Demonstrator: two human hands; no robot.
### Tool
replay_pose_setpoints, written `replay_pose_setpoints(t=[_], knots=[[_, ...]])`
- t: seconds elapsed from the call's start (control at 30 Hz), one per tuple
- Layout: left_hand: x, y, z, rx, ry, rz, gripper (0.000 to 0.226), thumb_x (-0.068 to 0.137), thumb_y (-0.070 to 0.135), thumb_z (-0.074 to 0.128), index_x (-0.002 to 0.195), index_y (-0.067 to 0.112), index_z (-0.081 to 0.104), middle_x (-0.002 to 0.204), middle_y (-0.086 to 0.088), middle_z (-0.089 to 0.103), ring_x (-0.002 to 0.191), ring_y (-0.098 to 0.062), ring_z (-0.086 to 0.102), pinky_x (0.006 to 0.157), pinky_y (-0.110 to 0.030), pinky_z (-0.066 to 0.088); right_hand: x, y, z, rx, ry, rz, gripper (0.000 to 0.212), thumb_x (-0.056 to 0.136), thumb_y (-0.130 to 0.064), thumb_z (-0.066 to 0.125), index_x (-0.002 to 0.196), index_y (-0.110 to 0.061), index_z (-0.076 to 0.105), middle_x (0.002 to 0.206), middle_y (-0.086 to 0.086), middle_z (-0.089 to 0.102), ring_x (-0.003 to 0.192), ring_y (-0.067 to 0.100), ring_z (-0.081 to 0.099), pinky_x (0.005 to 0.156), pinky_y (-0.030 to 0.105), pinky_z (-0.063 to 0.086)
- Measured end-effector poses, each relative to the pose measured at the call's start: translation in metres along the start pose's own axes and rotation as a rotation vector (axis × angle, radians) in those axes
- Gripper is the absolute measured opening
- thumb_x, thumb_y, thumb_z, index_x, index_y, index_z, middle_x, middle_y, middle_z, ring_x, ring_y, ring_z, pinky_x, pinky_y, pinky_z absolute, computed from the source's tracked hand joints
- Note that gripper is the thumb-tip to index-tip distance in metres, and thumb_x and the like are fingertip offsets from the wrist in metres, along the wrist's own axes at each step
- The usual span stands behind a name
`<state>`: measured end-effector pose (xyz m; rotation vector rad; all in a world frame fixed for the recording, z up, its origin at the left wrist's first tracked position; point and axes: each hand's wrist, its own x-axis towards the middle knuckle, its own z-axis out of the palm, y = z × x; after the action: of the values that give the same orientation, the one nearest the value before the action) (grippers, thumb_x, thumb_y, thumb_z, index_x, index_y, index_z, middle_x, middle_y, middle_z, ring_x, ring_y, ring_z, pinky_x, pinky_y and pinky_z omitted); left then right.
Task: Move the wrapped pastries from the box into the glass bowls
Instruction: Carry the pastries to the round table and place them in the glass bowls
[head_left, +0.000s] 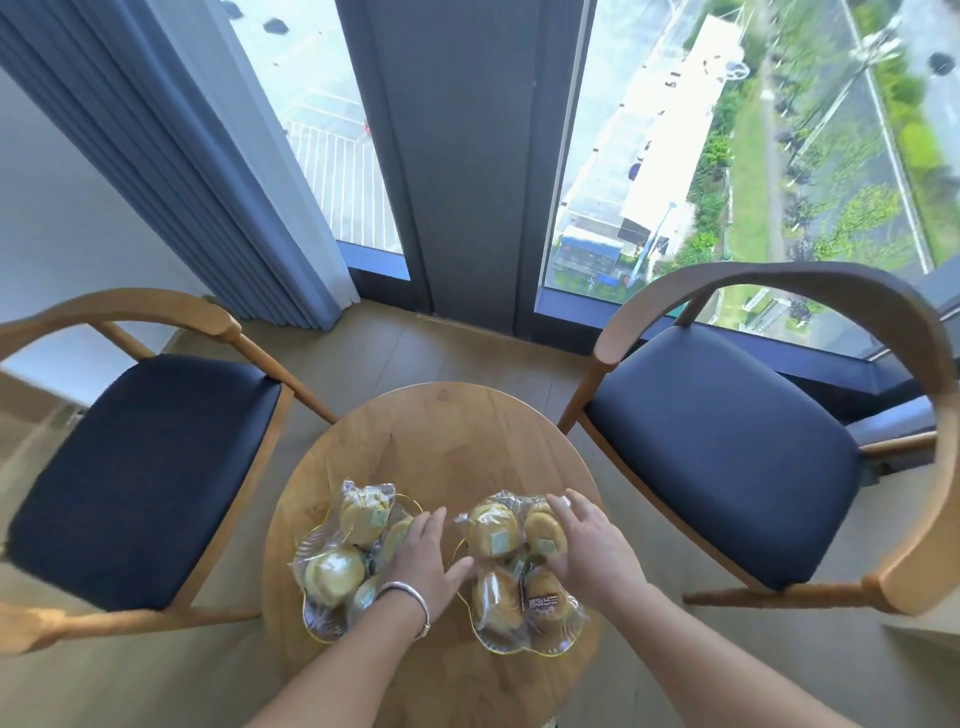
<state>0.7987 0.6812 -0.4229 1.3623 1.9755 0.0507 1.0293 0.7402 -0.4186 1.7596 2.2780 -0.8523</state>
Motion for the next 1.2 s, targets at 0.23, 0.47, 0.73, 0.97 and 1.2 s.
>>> replay_pose_setpoints(t=[0.23,0.47,0.73,0.97,1.2], knots=[[-0.02,-0.022,-0.005,0.009,-0.053,-0.036,0.081,0.089,0.052,0.057,0.153,0.025,0.015,0.158,0.004,0.023,0.137,-0.018,0.037,0.112,-0.036,0.033,-0.018,-0.006,0.006,-0.019,-0.028,0.012,0.079,0.086,-0.036,0.065,0.151,-0.037,0.022,0.163,-0.004,0.018,0.146,0.019,0.025,0.114,0.034,0.034],[0.02,-0.004,0.029,-0.12,-0.017,-0.035,0.082,0.089,0.048,0.059,0.152,0.04,0.007,0.153,0.006,0.031,0.137,-0.015,0.034,0.105,-0.031,0.034,0.004,0.011,0.035,-0.026,-0.082,0.035,0.077,0.085,-0.03,0.061,0.148,-0.042,0.019,0.164,-0.005,0.01,0.146,0.018,0.021,0.109,0.033,0.037],[0.061,0.007,0.079,-0.074,0.06,-0.087,0.058,0.084,0.037,0.071,0.132,0.047,0.041,0.115,0.003,0.046,0.098,-0.021,0.056,0.085,-0.036,0.05,0.014,0.025,0.076,-0.035,-0.084,0.003,0.072,0.093,-0.041,0.051,0.155,-0.036,0.015,0.165,-0.003,-0.01,0.15,0.021,0.007,0.115,0.038,0.031],[0.067,0.014,0.07,0.146,0.009,-0.052,0.054,0.09,0.024,0.06,0.133,0.047,0.037,0.114,0.001,0.042,0.092,-0.024,0.054,0.073,-0.035,0.046,0.009,0.024,0.081,-0.154,-0.122,0.001,0.069,0.094,-0.043,0.042,0.156,-0.033,0.014,0.165,0.006,-0.01,0.151,0.025,0.002,0.12,0.038,0.019],[0.041,0.001,0.048,-0.056,0.002,0.048,0.078,0.091,0.039,0.061,0.15,0.045,0.011,0.136,0.006,0.042,0.111,-0.017,0.053,0.083,-0.03,0.047,0.005,0.013,0.06,-0.154,-0.145,0.055,0.075,0.092,-0.046,0.051,0.156,-0.034,0.013,0.166,0.002,0.003,0.151,0.021,0.008,0.119,0.038,0.019]])
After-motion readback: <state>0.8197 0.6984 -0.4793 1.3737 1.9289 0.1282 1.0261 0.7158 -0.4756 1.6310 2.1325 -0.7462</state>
